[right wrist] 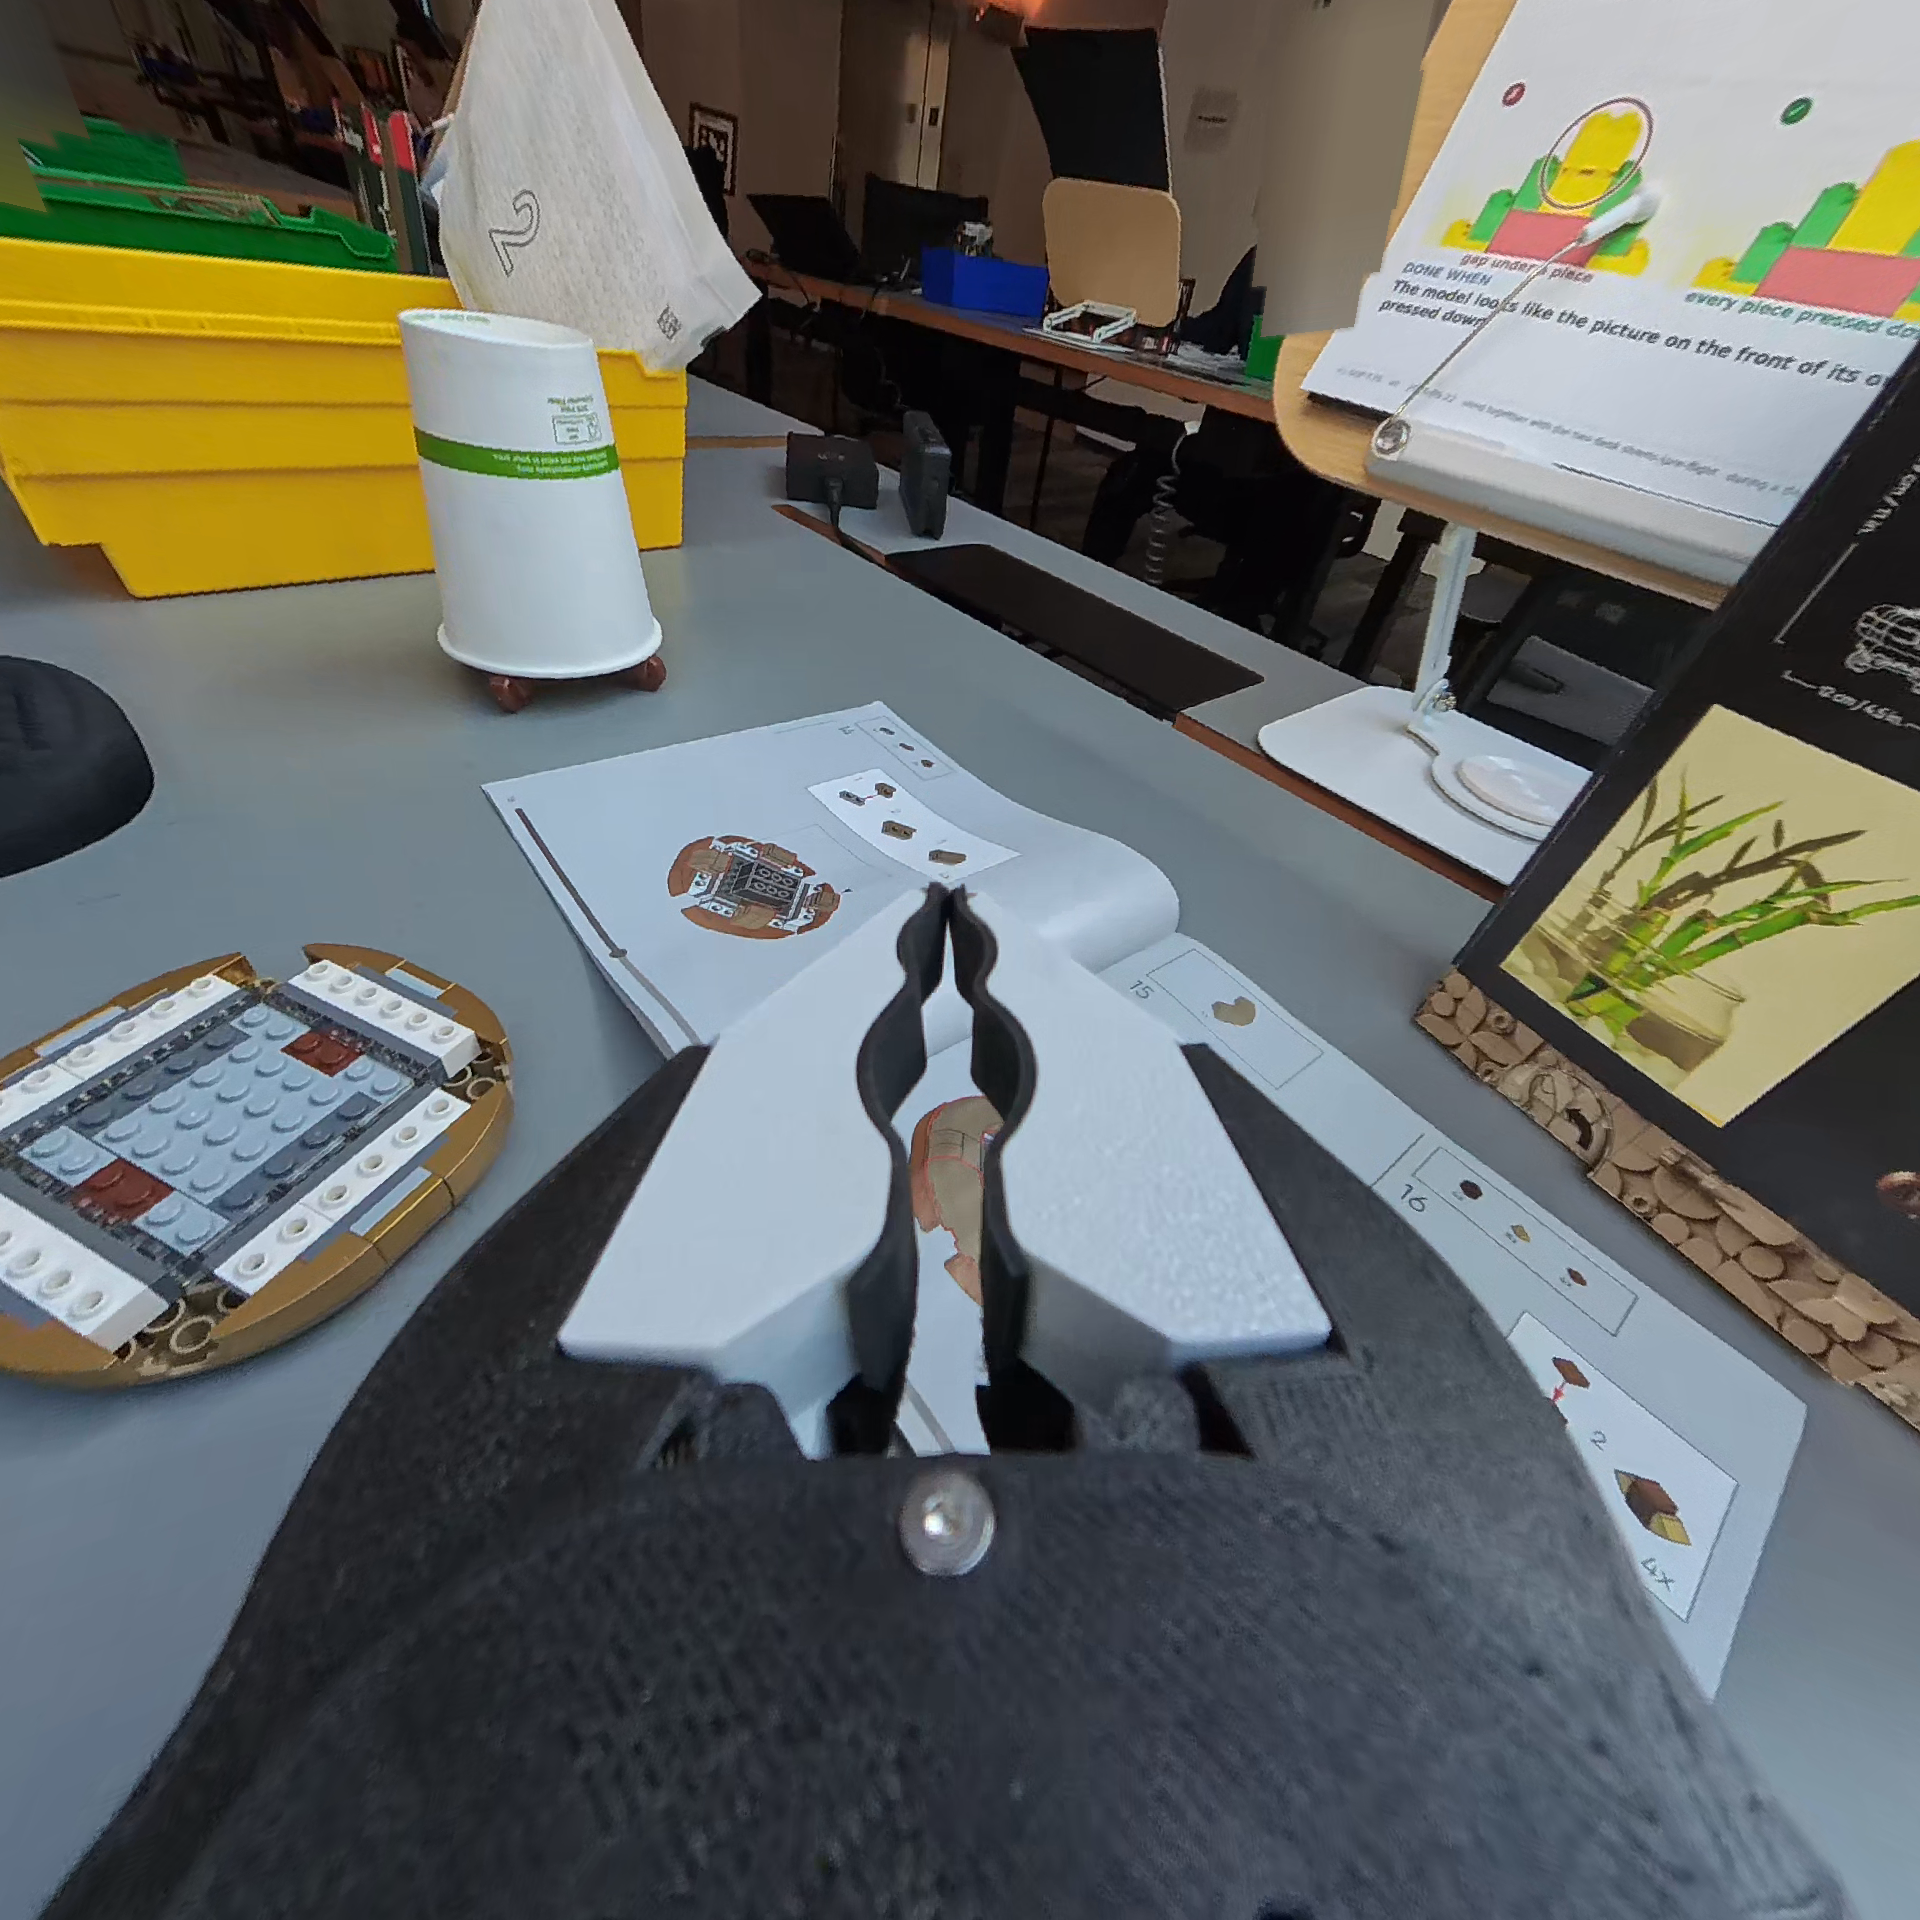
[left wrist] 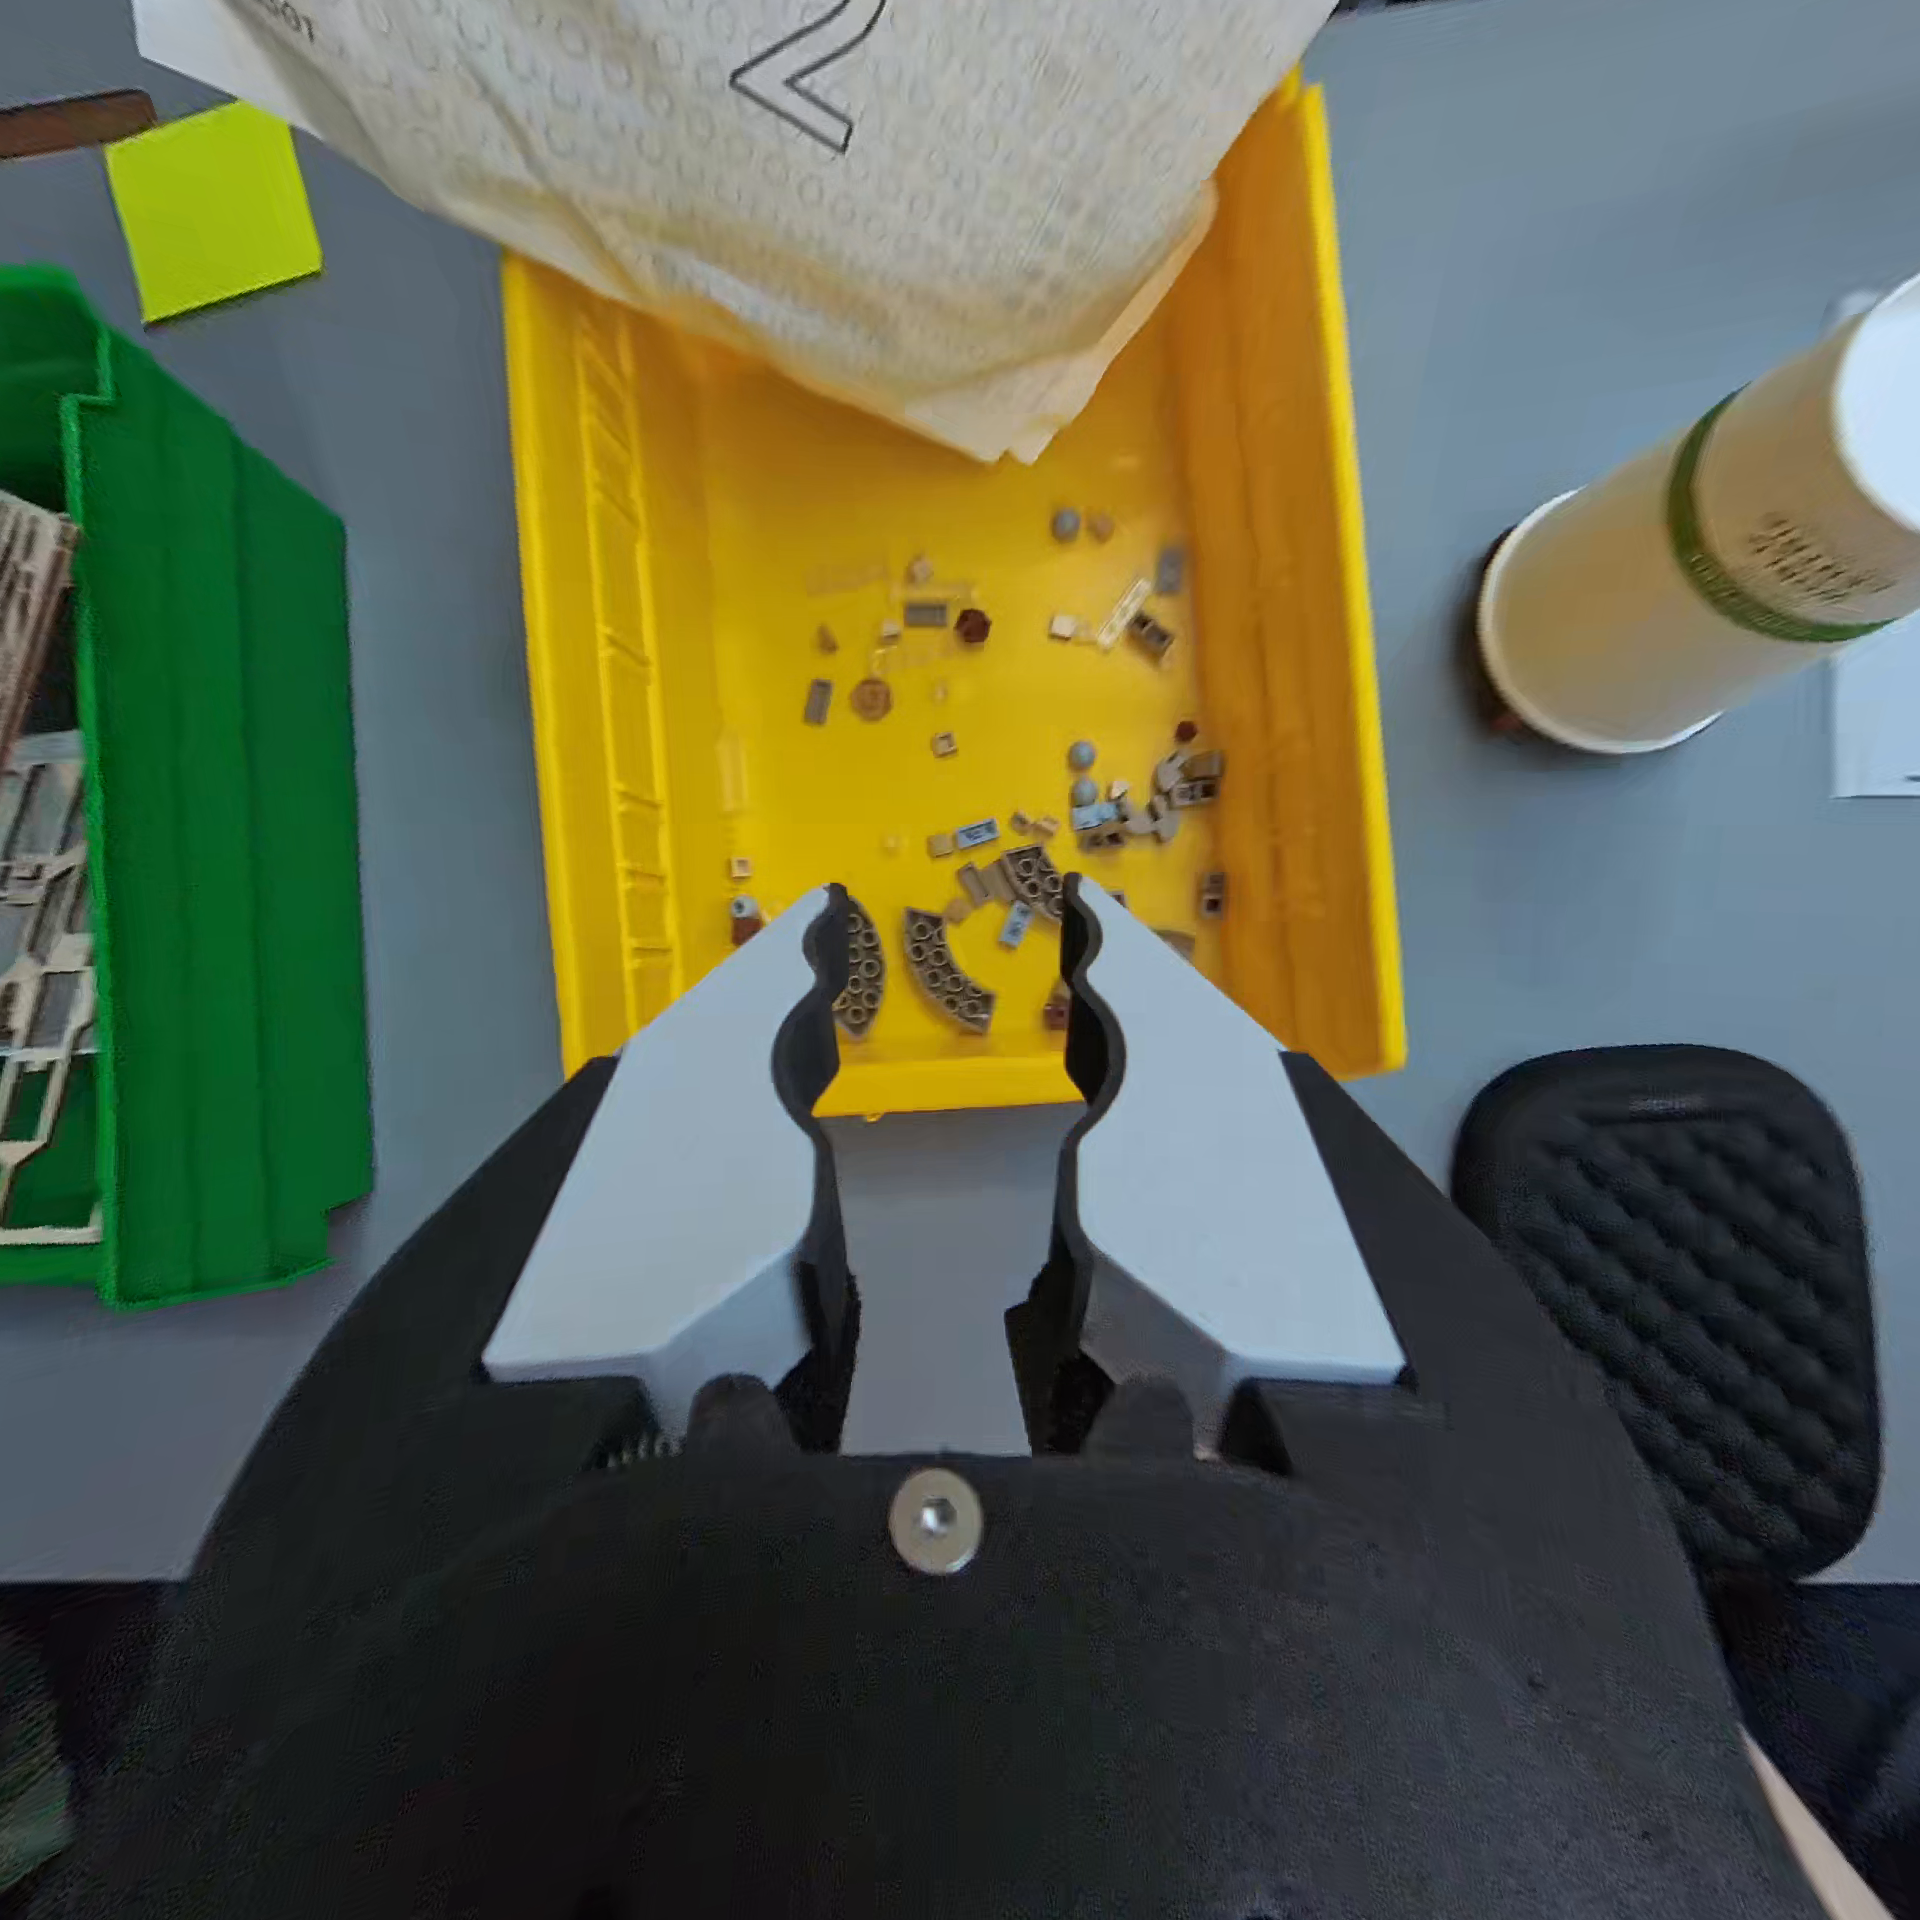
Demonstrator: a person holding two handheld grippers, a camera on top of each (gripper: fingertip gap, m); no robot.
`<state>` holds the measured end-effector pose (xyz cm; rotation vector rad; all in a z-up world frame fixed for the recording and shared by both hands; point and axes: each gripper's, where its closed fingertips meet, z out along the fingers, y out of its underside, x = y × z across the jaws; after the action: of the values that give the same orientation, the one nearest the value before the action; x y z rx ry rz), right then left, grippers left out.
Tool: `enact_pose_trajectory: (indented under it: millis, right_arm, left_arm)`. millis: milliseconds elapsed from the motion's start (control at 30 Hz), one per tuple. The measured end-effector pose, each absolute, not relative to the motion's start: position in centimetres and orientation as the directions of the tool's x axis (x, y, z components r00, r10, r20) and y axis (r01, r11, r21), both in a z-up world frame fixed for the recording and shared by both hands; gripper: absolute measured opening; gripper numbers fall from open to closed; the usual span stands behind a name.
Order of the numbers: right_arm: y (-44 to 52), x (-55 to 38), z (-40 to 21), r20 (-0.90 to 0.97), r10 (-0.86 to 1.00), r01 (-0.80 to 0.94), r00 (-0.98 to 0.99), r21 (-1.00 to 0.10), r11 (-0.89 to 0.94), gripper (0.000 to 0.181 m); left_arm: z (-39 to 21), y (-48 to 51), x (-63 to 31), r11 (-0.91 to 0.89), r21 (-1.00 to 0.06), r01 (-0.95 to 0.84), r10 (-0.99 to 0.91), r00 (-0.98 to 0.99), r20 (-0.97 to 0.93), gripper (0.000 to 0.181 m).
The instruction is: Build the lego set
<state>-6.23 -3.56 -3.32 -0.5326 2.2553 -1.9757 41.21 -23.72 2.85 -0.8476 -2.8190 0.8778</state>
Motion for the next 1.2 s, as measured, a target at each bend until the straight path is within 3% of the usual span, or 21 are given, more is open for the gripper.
enact_pose_trajectory:
  millis: [33,167,433,733,833,967,1100,1200]
  right_arm:
    - [-3.6,-6.1,-3.6,0.168,-0.324,-0.213,-0.931,-0.971,0.108,0.000]
    - [-3.8,-6.0,-4.0,0.191,-0.322,-0.242,-0.927,-0.962,0.124,0.000]
    - [-3.7,-6.9,-3.4,0.160,-0.295,-0.197,-0.942,-0.975,0.100,0.000]
    - [-3.4,-8.0,-2.2,0.124,-0.256,-0.143,-0.959,-0.988,0.057,0.000]
    - [-2.6,-10.2,0.0,0.149,-0.132,-0.145,-0.980,-0.989,-0.043,0.003]
    - [0.1,-15.6,3.1,0.138,0.172,-0.168,-0.976,-0.969,-0.180,0.010]
    - [1.9,-20.7,3.4,0.076,0.436,-0.168,-0.897,-0.970,-0.177,0.013]
    - [2.4,-22.2,3.0,0.086,0.514,-0.183,-0.853,-0.973,-0.142,0.011]
  left_arm:
    - [2.4,-24.3,42.0,0.680,-0.534,0.503,0.510,-0.847,-0.149,0.036]
    - [-0.2,-25.5,43.7,0.714,-0.442,0.543,0.521,-0.834,-0.182,0.033]
    - [-6.0,-24.2,44.8,0.870,-0.195,0.452,0.470,-0.881,0.053,0.034]
    - [-8.2,-23.6,43.7,0.874,-0.064,0.482,0.486,-0.869,0.095,0.034]
    - [-8.4,-23.5,43.4,0.872,-0.046,0.488,0.490,-0.867,0.088,0.033]
    - [-8.7,-23.4,43.4,0.882,-0.017,0.470,0.470,-0.879,0.087,0.032]
    - [-9.1,-23.1,43.5,0.895,0.022,0.445,0.442,-0.892,0.094,0.032]
    - [-9.1,-22.9,43.4,0.899,0.031,0.437,0.432,-0.897,0.098,0.032]
